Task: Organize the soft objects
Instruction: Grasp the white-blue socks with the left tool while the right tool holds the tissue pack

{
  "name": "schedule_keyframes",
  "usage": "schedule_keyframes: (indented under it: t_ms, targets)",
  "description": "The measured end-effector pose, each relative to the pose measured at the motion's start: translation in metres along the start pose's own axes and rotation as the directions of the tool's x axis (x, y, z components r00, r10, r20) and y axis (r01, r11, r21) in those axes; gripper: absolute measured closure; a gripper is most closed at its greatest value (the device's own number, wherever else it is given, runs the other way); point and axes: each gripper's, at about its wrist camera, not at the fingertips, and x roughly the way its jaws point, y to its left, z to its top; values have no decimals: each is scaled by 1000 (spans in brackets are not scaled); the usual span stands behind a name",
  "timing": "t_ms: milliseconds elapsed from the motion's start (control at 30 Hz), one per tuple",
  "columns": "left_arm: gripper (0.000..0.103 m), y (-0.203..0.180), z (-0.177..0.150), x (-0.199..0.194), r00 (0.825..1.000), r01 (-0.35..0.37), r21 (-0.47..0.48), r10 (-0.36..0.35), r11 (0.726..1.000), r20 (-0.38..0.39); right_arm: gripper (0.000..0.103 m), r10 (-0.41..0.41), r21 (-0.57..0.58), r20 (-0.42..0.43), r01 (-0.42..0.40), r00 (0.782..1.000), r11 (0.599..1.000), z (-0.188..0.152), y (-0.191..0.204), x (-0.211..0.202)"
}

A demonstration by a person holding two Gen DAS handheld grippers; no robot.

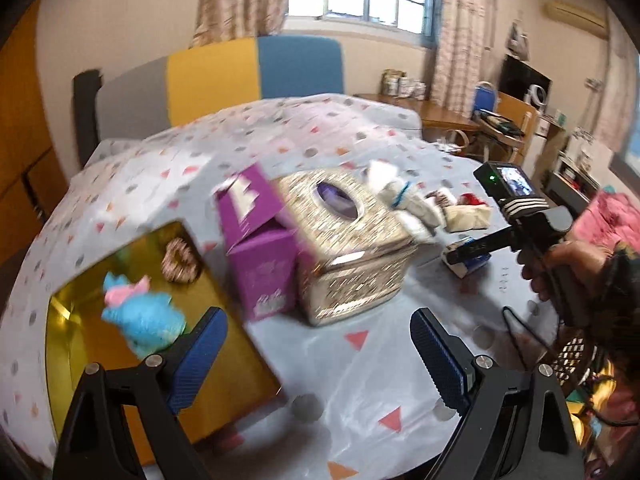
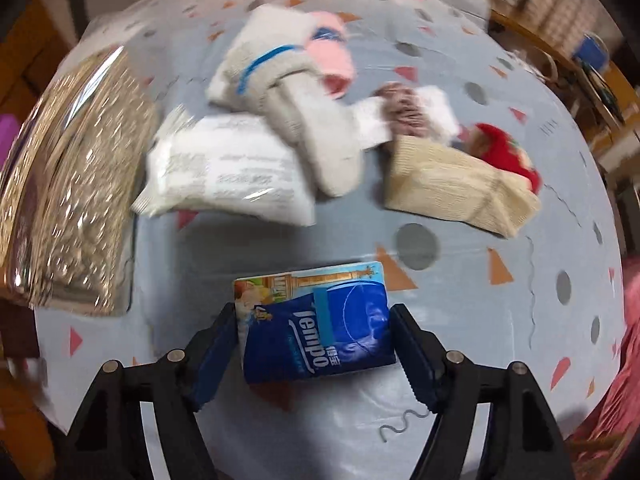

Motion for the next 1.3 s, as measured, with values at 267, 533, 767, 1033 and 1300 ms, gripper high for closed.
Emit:
schedule_keyframes:
  t_ms: [267,533,767,1033,1300]
  targets:
    - [11,-40,62,28,992,119,30,-117,992,-47,27,92,361,150,-141,984,922,-12,-78,-24]
    - [21,-78,128,86,966,215,-77,-223,974,-132,27,93,468,275,-218,957,857,-11,-112,-41]
    - [21,-121,170,164,951,189,-87,-205,978,-234,27,60,409,115,-102,992,907,-4,-94,-18]
    - [21,-122,177,255,924,70,-206,-141,976,-356,27,131,440,101,-162,986,883,-7,-100,-12]
    - [41,-134,162,311,896,-17,-176,-63,984,-439,27,165,413,105,-194,981,890,-4,-96,-8]
